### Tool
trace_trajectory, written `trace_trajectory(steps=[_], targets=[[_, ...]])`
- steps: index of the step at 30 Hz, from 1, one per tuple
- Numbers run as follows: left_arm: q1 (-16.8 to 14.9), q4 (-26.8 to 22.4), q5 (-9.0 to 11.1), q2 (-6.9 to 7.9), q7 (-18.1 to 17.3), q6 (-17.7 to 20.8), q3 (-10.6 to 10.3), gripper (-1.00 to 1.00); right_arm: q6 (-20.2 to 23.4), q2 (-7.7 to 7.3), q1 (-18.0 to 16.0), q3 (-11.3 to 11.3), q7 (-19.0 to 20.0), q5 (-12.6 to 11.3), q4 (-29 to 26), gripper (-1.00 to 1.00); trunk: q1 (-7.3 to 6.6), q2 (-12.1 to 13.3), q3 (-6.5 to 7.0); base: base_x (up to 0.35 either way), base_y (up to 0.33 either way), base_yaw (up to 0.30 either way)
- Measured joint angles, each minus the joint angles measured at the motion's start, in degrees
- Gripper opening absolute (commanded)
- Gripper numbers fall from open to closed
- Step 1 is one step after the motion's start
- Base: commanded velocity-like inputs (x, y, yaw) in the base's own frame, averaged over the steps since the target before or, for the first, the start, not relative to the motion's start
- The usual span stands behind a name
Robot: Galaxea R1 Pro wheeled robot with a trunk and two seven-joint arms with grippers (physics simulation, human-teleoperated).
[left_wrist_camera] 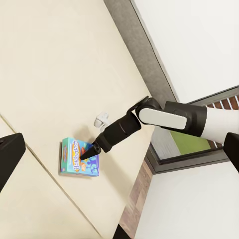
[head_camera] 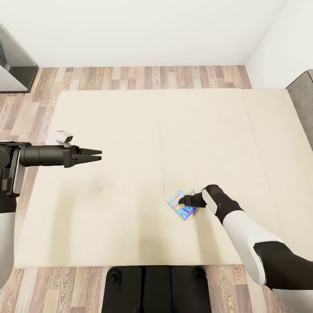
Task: Put all the toys in the child's room - the three board games (two on the bed and one on the table), the two jigsaw puzzles on the table, and the tennis ball on the table - inside the toy box on the table in the child's room.
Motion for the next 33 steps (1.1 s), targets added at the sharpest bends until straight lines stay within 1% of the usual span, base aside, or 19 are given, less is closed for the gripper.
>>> trace_trajectory(steps=[33], targets=[[0.0,0.0,0.0,0.0,0.0,0.0,0.0,1.0,0.0,0.0,0.0,0.0,0.0,0.0,0.0,1.0,0.0,0.0,0.0,0.0,0.0,0.0]])
